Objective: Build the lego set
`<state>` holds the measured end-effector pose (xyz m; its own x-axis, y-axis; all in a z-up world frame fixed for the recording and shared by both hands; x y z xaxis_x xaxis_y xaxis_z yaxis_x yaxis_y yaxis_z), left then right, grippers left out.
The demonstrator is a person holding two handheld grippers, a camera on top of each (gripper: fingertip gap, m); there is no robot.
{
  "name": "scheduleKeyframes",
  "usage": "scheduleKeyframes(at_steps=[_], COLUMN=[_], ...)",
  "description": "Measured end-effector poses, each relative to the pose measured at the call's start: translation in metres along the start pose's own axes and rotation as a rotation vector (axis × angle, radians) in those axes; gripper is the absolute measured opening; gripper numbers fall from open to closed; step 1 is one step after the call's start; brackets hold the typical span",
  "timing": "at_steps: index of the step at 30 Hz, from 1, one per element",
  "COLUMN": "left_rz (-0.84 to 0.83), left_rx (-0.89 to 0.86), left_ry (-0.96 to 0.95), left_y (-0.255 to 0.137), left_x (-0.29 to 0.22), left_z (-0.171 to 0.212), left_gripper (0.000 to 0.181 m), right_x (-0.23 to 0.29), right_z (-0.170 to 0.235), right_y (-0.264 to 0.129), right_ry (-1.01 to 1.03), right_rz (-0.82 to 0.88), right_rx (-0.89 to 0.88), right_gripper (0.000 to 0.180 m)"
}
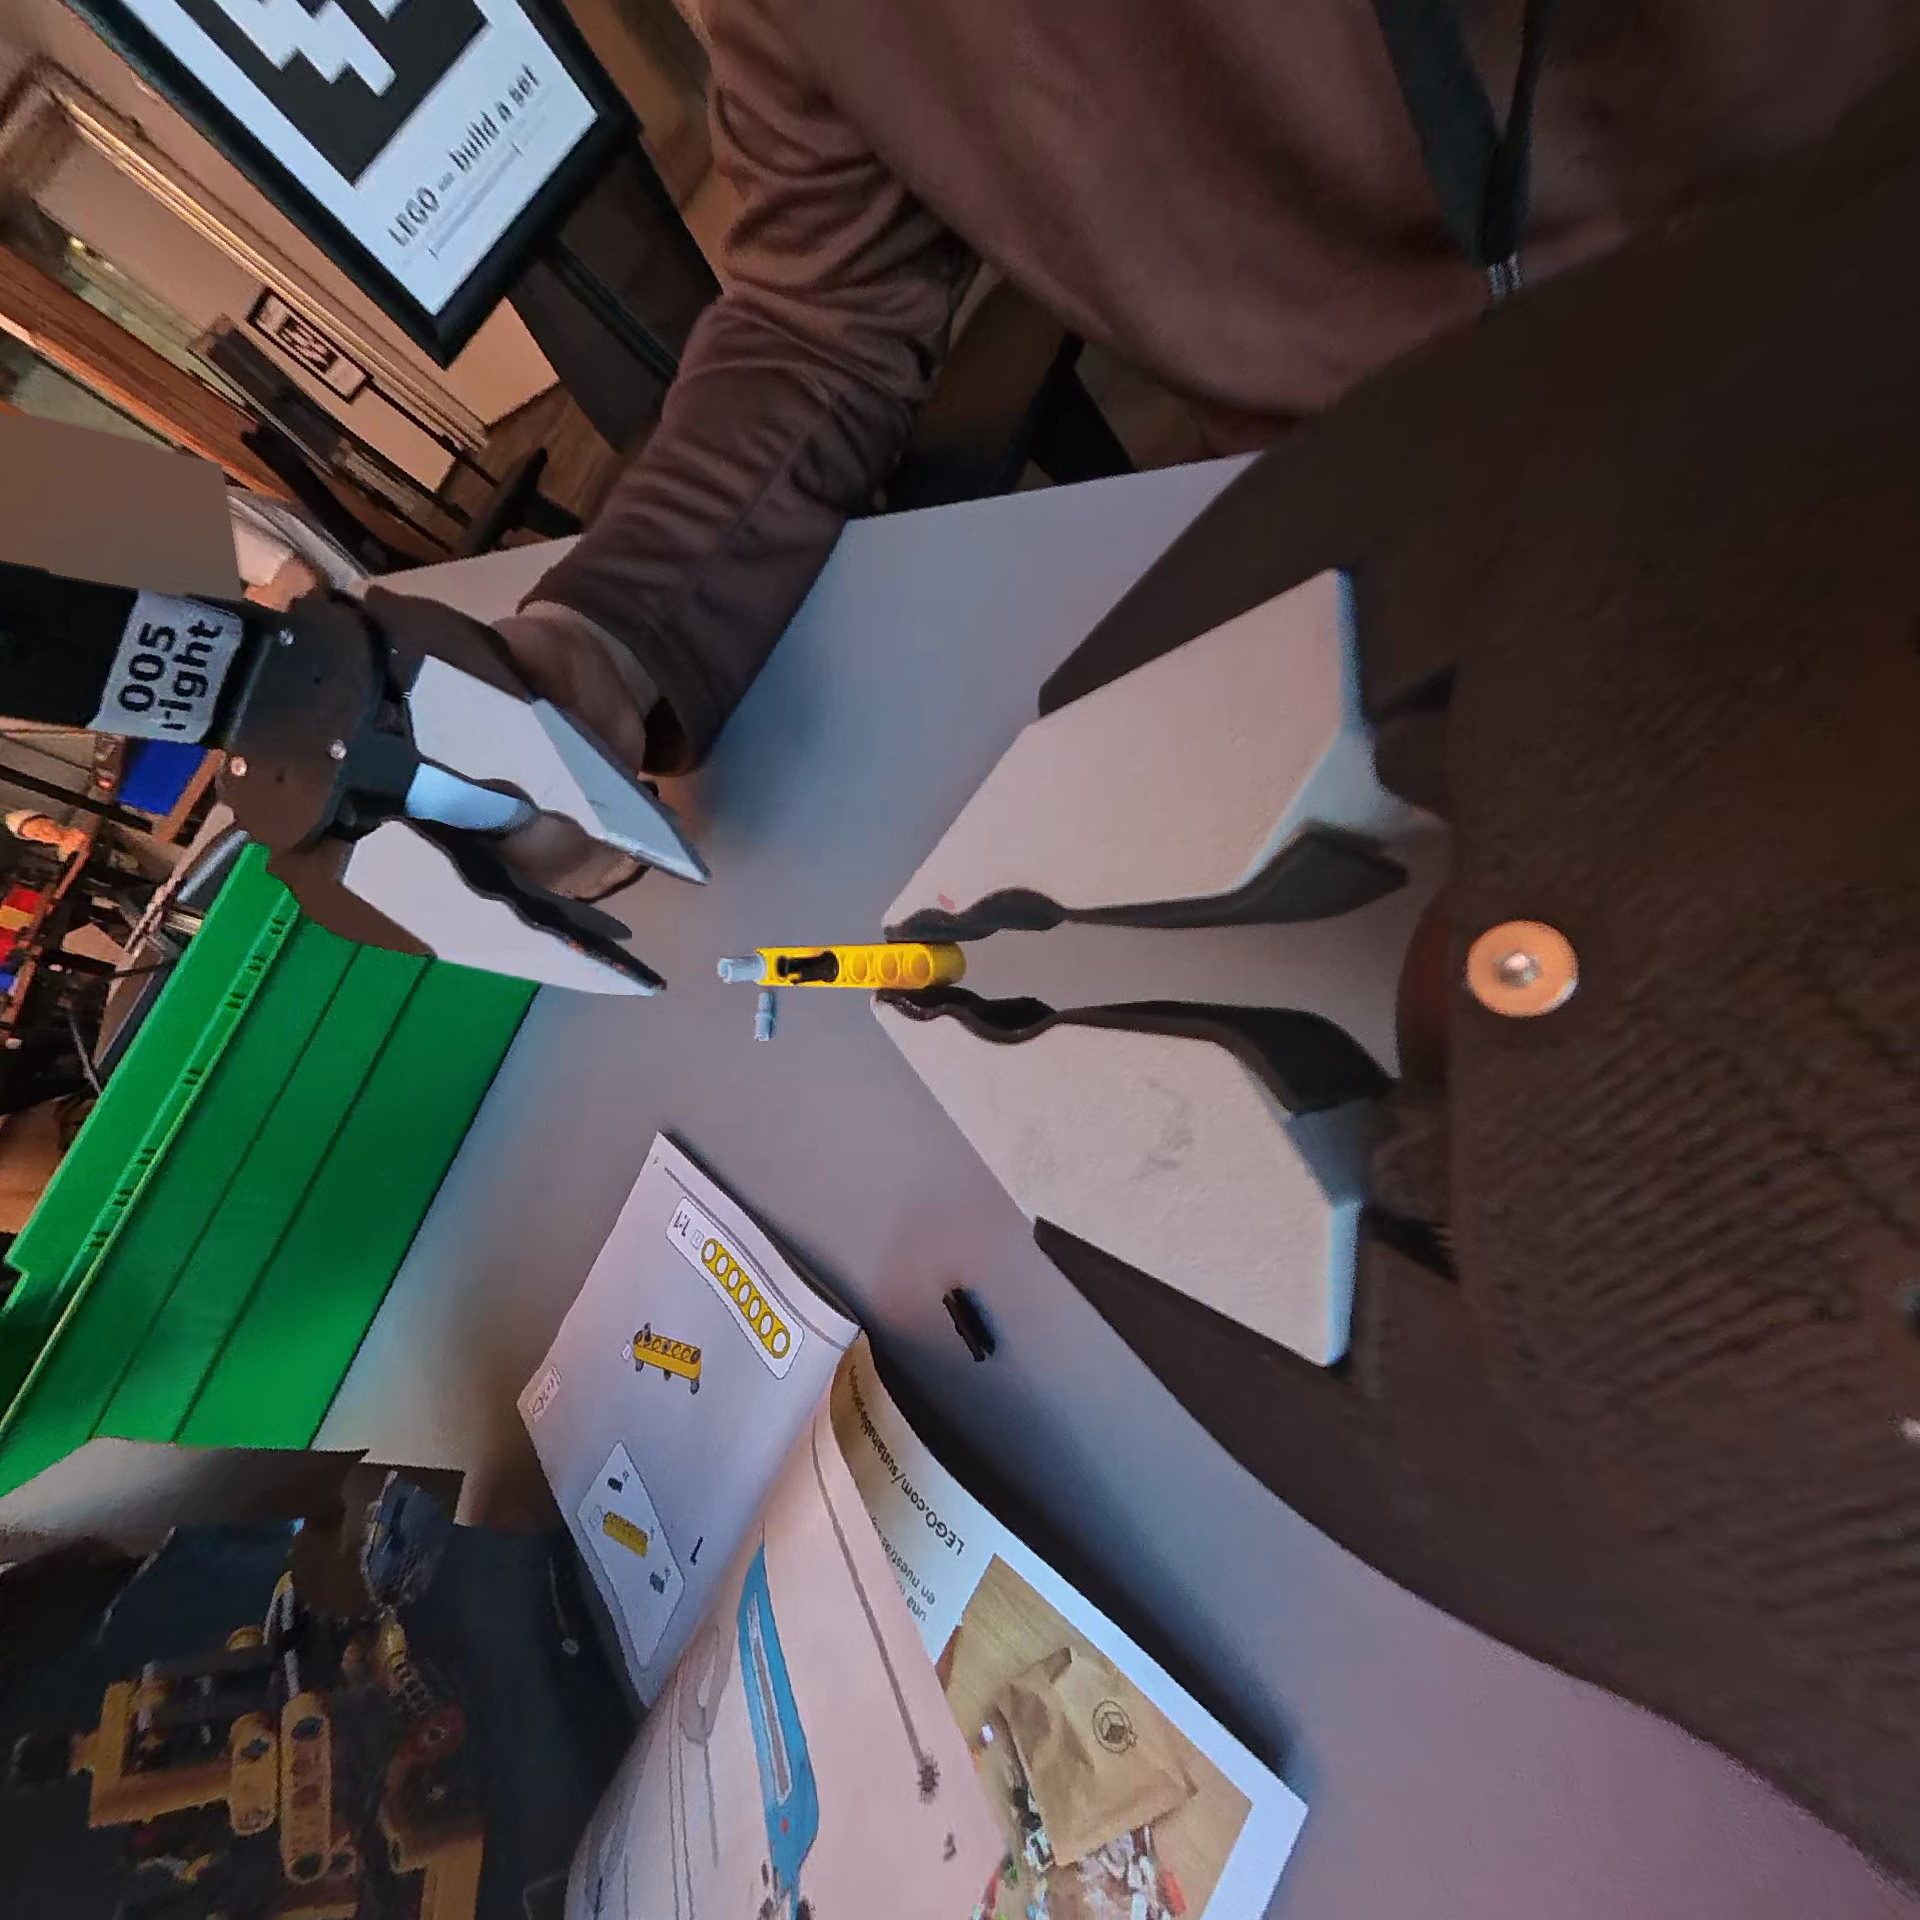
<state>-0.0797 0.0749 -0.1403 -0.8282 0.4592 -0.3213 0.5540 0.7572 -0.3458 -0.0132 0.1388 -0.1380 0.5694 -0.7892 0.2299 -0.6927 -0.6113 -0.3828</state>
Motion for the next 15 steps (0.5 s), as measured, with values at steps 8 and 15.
scheduleKeyframes(at_steps=[8,15], left_rz=[0.05,0.054], left_rx=[0.003,-0.024], left_ry=[-0.073,0.044], left_y=[0.0,-0.001], left_x=[-0.002,-0.012], left_z=[0.0,-0.002], left_gripper=[0.005,0.005], right_x=[0.001,0.005], right_z=[0.002,-0.002], right_y=[0.002,0.0], right_ry=[-0.012,-0.016], right_rz=[0.004,-0.022], right_rx=[0.02,-0.005], right_gripper=[0.023,0.023])
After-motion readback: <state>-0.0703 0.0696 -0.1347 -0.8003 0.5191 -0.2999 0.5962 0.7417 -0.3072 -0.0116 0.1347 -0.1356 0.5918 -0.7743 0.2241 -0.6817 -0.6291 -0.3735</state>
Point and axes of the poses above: each gripper's, where its closed fingertips meet, y out along the fingers, z out of its underside, x = y × z across the jaws, the point moved 2 cm from there along -y, back along the fingers, and after that the axes turned 11 degrees about -z, right-handed, at the moved point
